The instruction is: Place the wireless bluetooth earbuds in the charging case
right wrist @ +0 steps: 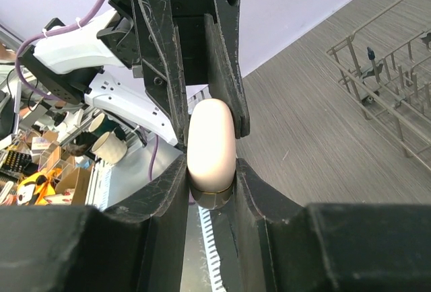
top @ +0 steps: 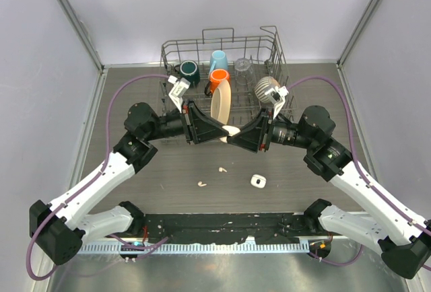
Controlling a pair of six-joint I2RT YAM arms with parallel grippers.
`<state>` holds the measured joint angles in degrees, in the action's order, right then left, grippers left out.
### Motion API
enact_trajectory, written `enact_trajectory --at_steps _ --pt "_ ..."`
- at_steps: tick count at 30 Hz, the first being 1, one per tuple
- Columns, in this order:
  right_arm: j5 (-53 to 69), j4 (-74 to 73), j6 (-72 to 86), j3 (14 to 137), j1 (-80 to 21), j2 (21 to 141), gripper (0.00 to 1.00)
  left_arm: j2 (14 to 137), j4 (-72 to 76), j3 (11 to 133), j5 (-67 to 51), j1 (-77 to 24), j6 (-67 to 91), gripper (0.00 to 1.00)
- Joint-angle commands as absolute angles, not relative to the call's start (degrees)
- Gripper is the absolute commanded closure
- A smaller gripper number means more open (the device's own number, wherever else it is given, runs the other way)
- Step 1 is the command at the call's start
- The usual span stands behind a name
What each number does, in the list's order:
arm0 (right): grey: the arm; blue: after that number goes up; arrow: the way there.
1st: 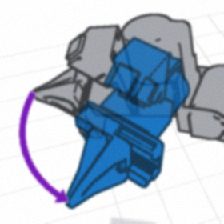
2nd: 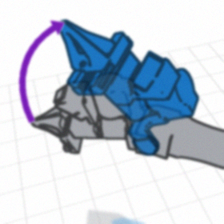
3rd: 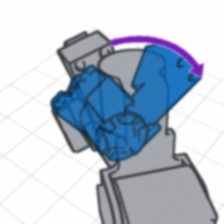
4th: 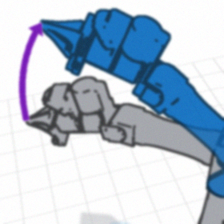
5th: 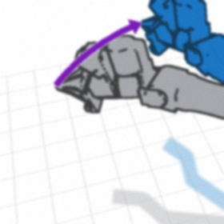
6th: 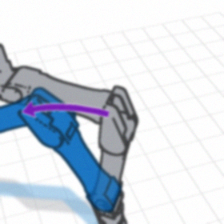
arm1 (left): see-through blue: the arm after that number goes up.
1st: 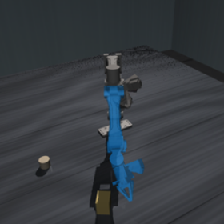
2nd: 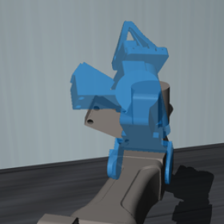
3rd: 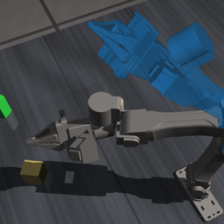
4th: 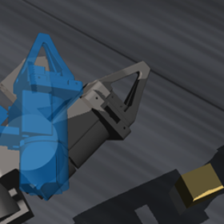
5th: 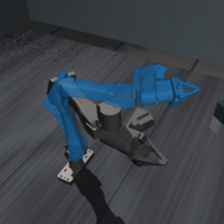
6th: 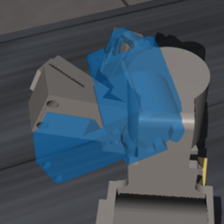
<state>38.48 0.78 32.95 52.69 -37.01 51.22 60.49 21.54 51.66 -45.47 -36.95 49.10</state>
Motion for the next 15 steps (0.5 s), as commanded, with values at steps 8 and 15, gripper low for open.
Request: enact_trajectory --at_steps 8,15 --pt "28.83 1.06 34.89 52.82 -36.74 48.78 0.37 58.1 19.95 50.36 -40.17 -37.35 44.83 1.0" --pt "19.7 -1.49 38.93 52.21 -36.74 44.84 0.25 54.85 16.0 49.75 -34.56 -37.35 37.98 1.0"
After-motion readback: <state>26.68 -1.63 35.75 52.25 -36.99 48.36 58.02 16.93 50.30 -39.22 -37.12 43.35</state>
